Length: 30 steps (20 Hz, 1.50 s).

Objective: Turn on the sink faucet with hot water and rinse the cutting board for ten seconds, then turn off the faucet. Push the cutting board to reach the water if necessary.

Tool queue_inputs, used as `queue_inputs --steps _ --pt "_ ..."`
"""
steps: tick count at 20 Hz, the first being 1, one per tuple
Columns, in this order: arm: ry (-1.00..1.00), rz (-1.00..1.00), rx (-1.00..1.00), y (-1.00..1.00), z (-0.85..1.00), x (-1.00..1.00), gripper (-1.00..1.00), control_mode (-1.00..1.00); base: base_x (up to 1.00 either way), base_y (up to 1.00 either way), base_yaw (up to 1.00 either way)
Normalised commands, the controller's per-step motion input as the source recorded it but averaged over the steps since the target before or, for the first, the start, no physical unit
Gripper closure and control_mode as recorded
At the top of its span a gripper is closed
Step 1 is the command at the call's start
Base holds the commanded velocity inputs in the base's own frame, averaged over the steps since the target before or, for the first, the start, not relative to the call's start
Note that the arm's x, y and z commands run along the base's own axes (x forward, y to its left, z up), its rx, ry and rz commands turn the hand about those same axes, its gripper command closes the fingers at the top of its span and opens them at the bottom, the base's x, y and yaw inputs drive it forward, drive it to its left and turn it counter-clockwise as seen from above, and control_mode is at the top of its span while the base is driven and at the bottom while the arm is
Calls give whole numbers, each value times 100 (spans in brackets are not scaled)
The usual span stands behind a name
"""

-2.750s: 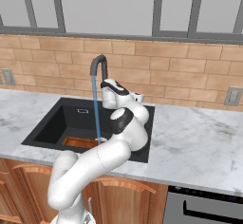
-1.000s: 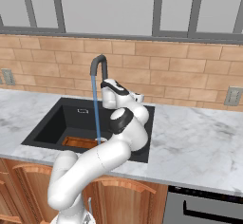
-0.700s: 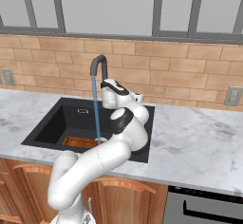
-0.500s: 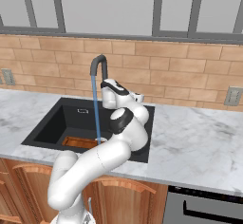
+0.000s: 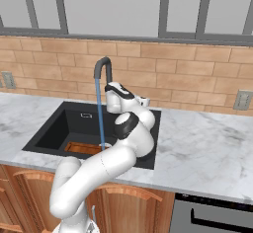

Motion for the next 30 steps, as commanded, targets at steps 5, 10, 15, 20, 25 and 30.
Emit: queue_inputs --steps 5,10,15,20,25,30 --pt "0 0 0 0 0 0 -100 -100 0 0 0" --pt "0 0 0 0 0 0 -100 -100 0 0 0" --pt "0 0 0 0 0 0 -100 -100 0 0 0" --pt "0 0 0 0 0 0 -100 -100 0 0 0" --pt "0 0 0 0 0 0 -100 -100 0 0 0" --pt "0 0 0 0 0 0 -100 -100 0 0 0"
